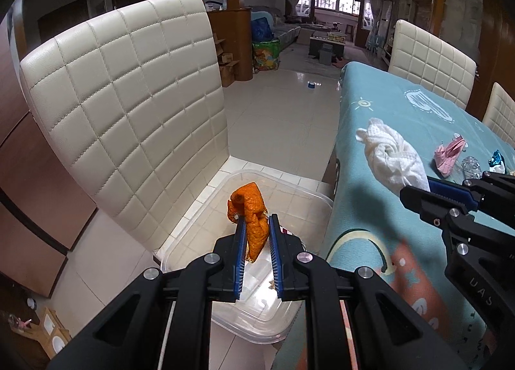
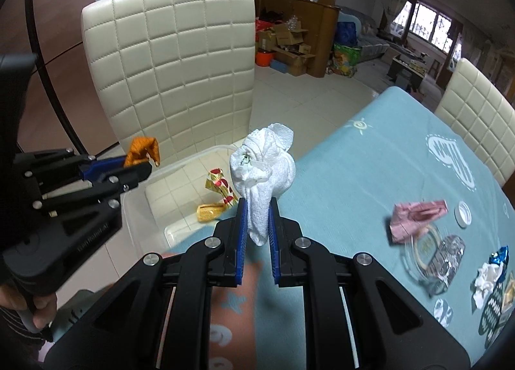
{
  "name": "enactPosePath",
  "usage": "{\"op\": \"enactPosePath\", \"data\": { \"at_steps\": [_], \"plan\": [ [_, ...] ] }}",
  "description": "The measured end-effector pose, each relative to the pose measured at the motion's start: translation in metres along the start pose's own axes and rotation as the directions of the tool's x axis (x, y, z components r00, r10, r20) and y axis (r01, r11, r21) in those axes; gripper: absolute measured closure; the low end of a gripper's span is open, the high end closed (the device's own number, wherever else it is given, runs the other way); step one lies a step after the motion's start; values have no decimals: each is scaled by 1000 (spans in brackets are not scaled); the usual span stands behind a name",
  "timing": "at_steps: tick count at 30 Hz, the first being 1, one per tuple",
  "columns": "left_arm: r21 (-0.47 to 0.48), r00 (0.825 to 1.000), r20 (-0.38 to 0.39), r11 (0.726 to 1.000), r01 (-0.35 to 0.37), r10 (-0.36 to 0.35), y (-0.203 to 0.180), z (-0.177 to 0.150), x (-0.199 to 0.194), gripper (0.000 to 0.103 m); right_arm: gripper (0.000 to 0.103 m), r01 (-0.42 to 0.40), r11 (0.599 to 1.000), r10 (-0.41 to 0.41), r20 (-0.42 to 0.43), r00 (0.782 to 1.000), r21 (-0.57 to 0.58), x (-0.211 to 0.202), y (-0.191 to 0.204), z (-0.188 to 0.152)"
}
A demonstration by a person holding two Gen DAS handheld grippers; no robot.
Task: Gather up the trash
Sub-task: 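Carry the tissue with the right tool while the left tool carries the orange wrapper over the bin, then open the left tool to drop the orange wrapper into the bin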
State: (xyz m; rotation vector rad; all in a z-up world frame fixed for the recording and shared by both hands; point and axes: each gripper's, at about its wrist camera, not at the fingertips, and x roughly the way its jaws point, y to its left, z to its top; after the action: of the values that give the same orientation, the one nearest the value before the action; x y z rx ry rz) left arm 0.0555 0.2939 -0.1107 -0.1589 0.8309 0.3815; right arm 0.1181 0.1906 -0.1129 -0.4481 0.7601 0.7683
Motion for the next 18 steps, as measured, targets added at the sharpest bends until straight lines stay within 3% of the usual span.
{"op": "enactPosePath", "data": {
  "at_steps": [4,6,7,8,9,13,18],
  "plan": [
    [-7,1000,2,1000,4,-4,2,-1,2,88,88,-3,1000,3,8,1000,-3,2,2,3],
    [-18,1000,-7,1000,7,-7,5,-1,4,82,88,-6,1000,6,1,1000,0,6,1,3],
    [-29,1000,-10,1000,12,-13,7,-1,5,64,88,-6,1000,6,-3,1000,2,8,2,4],
    [-39,1000,-8,999,21,-21,9,-1,5,39,88,-8,1000,8,-8,1000,2,9,2,4],
    [-51,1000,10,999,20,-20,12,-2,2,32,88,-9,1000,9,-9,1000,2,10,2,4],
    [-45,998,58,999,-12,15,16,-3,-7,31,88,-15,1000,14,-14,1000,-2,13,5,6],
    [-58,998,49,998,-27,30,22,-4,-7,31,87,-29,1000,29,-11,1000,-11,16,10,8]
  ]
}}
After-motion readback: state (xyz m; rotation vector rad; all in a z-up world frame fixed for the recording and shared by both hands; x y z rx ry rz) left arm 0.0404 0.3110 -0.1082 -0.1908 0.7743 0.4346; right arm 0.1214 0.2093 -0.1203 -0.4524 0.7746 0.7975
